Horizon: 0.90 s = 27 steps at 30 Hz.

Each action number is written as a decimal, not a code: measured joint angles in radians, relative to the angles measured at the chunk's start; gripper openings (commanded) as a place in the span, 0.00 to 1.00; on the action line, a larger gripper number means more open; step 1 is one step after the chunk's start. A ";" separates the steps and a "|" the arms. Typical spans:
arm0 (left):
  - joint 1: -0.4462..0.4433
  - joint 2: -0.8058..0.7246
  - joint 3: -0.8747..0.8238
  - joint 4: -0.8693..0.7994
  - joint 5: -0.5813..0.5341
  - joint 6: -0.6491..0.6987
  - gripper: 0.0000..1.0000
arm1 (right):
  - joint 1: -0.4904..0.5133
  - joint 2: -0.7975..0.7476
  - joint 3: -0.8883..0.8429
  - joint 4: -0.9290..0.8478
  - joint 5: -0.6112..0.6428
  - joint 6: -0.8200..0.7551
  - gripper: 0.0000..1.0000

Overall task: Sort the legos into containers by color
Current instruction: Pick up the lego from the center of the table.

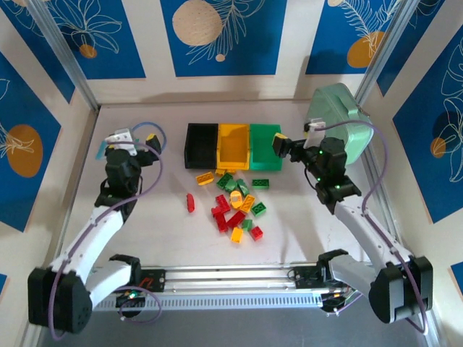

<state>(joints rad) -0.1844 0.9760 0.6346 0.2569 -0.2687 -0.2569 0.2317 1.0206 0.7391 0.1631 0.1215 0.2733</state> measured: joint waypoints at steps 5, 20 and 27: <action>-0.035 0.023 0.084 -0.254 0.122 -0.091 0.96 | -0.005 -0.024 -0.002 -0.208 -0.078 0.212 0.99; -0.288 0.225 0.142 -0.671 0.193 -0.270 0.83 | 0.029 -0.009 0.065 -0.534 -0.215 0.395 0.90; -0.361 0.418 0.172 -0.703 0.217 -0.338 0.77 | 0.138 0.116 0.159 -0.629 -0.188 0.320 0.80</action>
<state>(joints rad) -0.5453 1.3941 0.8062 -0.4461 -0.0513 -0.5945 0.3698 1.1362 0.8978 -0.4660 -0.0662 0.5930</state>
